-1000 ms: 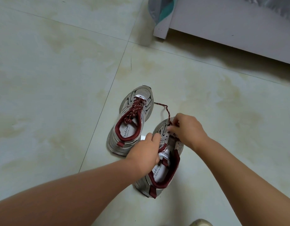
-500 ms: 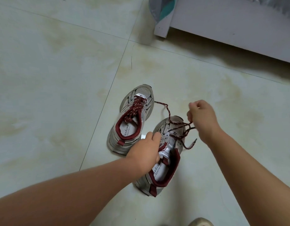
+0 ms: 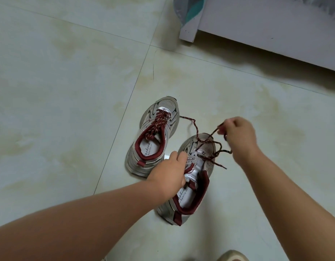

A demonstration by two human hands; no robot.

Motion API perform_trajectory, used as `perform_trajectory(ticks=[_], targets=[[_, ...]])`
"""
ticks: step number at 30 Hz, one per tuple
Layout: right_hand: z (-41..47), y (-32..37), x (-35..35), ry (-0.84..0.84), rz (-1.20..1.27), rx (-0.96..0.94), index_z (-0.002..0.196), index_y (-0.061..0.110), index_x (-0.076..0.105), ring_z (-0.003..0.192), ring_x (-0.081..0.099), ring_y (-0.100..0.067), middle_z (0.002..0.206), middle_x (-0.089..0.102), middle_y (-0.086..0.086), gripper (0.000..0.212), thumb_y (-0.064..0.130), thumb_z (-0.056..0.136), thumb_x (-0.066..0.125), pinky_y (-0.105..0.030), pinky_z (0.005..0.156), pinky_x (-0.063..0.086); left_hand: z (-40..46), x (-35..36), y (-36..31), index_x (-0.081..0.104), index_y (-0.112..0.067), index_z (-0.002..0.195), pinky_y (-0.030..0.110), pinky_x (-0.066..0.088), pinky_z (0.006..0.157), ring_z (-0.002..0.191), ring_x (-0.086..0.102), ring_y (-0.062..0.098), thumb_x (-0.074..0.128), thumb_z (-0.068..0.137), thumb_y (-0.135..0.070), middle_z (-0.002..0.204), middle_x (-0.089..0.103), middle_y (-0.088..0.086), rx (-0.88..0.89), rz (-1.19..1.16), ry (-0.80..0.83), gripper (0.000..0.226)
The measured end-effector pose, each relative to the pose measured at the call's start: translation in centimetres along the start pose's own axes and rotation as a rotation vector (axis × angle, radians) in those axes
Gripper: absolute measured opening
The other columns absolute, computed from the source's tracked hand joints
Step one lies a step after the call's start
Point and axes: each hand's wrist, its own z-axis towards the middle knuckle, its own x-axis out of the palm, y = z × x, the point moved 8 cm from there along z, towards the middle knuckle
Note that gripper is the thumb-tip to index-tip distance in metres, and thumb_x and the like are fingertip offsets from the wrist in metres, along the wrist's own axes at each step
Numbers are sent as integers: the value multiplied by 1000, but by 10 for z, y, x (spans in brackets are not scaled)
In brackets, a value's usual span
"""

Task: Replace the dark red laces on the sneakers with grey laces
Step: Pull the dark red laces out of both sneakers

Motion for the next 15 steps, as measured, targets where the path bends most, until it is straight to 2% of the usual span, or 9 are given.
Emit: perform_trajectory(ticks=[2, 3, 5, 7, 8, 10, 13, 15], targets=[[3, 3, -13, -31, 359, 69, 71, 8, 47, 58, 52, -19, 68, 56, -9, 27, 5, 96, 35, -28, 62, 44, 0, 0, 0, 34, -10, 120, 33, 38, 69, 94, 55, 31, 49, 88, -12, 115, 42, 10, -5, -1, 2, 35], [4, 5, -16, -45, 359, 52, 70, 10, 45, 55, 50, -19, 65, 54, -8, 27, 5, 95, 35, -29, 61, 44, 0, 0, 0, 34, -10, 120, 34, 40, 70, 94, 55, 31, 49, 88, -12, 115, 42, 10, -7, -3, 4, 35], [2, 7, -9, -33, 29, -43, 73, 12, 45, 60, 45, -21, 68, 52, -7, 21, 8, 93, 40, -30, 57, 37, 0, 1, 1, 34, -11, 120, 36, 42, 72, 93, 55, 31, 50, 88, -12, 115, 43, 10, -9, -6, 8, 36], [-8, 2, 18, 112, -447, -145, 81, 14, 49, 74, 47, -23, 79, 52, -5, 14, 23, 93, 50, -29, 63, 35, 0, 1, 0, 34, -11, 120, 36, 42, 73, 93, 55, 31, 49, 88, -13, 115, 42, 10, -7, -9, 11, 36], [-14, -4, 32, 202, -659, -178, 83, 16, 51, 79, 47, -23, 80, 52, -2, 18, 31, 91, 54, -30, 68, 36, 0, 1, 0, 34, -11, 121, 36, 41, 72, 94, 55, 31, 49, 88, -13, 115, 42, 10, -5, -7, 11, 36], [-25, -12, 50, 330, -934, -221, 82, 19, 52, 85, 52, -24, 81, 54, -1, 23, 40, 87, 59, -31, 72, 37, 0, 1, -1, 34, -11, 121, 34, 39, 70, 94, 54, 30, 49, 89, -14, 115, 42, 10, -2, 0, 7, 35], [-24, -15, 55, 393, -995, -229, 82, 21, 51, 96, 55, -27, 95, 62, -5, 14, 32, 89, 57, -32, 76, 38, 0, 1, 0, 34, -11, 120, 33, 36, 67, 93, 54, 30, 48, 89, -14, 114, 42, 10, -6, 1, 5, 34], [-18, -13, 50, 377, -852, -202, 81, 19, 53, 87, 51, -25, 90, 59, -5, 12, 25, 91, 54, -31, 73, 39, -1, 1, 0, 34, -11, 119, 33, 37, 68, 93, 54, 30, 48, 89, -13, 114, 42, 10, -3, -1, 4, 34]])
